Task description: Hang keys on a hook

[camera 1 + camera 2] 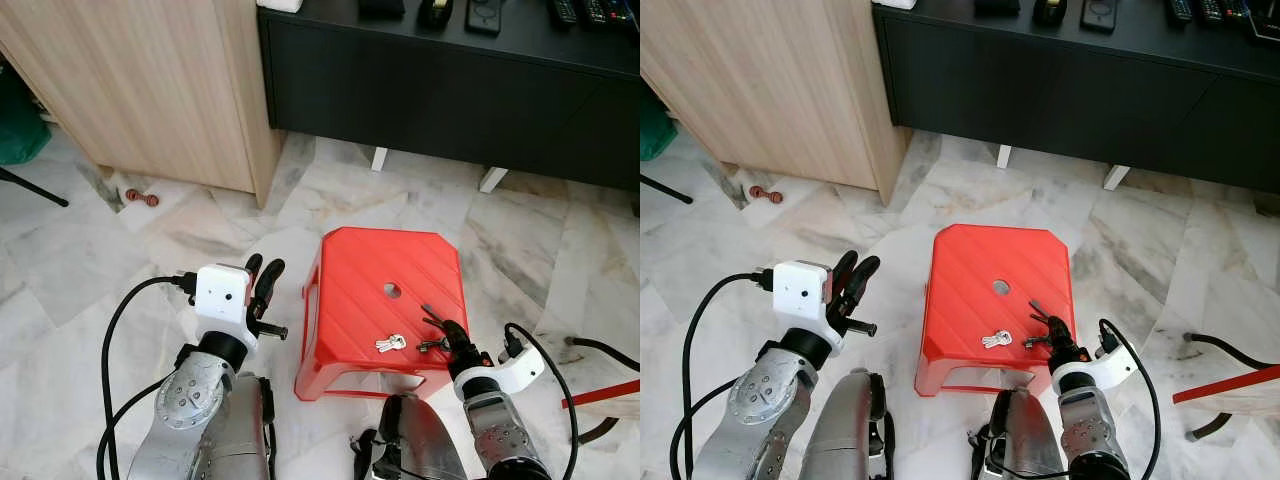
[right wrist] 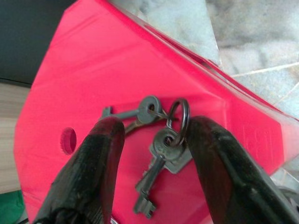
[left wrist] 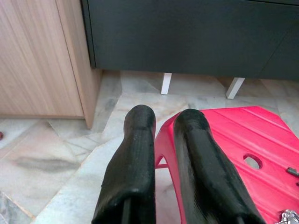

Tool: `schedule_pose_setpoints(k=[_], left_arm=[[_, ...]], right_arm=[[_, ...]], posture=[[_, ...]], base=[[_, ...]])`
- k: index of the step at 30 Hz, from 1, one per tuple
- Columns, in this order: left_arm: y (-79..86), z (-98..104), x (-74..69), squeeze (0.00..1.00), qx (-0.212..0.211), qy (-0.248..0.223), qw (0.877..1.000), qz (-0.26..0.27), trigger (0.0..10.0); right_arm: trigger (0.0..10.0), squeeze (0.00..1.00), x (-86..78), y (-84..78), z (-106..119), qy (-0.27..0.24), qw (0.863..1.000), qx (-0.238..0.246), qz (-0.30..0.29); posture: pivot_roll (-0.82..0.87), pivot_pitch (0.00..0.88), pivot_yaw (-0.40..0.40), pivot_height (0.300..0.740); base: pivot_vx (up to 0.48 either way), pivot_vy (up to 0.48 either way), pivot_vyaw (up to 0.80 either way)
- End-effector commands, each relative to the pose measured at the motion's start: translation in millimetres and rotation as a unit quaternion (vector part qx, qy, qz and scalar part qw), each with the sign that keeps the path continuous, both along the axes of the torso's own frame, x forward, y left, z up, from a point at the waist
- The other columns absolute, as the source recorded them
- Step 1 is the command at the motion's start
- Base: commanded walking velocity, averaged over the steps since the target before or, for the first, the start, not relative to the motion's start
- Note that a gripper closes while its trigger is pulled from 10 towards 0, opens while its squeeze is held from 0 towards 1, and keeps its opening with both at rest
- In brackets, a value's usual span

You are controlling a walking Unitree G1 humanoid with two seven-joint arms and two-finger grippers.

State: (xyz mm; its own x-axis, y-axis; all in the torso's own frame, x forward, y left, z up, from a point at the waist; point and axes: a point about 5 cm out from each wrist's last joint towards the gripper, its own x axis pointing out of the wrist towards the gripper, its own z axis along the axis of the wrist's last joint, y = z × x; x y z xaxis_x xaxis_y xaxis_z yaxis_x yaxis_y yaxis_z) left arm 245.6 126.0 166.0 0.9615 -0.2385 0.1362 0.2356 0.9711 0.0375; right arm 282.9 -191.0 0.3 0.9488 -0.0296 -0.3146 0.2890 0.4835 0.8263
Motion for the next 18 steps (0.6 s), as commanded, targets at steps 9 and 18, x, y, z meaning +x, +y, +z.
schedule_pose_setpoints(k=[9,18], left_arm=[[-2.7,-5.1,-4.2,0.0,0.006,0.009,1.0,-0.009,10.0],[-3.4,-5.6,-5.1,0.0,0.009,0.01,1.0,-0.011,10.0]], right_arm=[[0.0,0.0,-10.5,-2.1,-11.7,0.023,1.0,0.007,-0.014],[0.0,0.0,-10.8,-0.1,-12.7,0.025,1.0,0.006,-0.011]], posture=[[0.21,0.317,-0.057,0.635],[0.21,0.325,-0.057,0.635]], base=[[0.0,0.0,0.0],[0.0,0.0,0.0]])
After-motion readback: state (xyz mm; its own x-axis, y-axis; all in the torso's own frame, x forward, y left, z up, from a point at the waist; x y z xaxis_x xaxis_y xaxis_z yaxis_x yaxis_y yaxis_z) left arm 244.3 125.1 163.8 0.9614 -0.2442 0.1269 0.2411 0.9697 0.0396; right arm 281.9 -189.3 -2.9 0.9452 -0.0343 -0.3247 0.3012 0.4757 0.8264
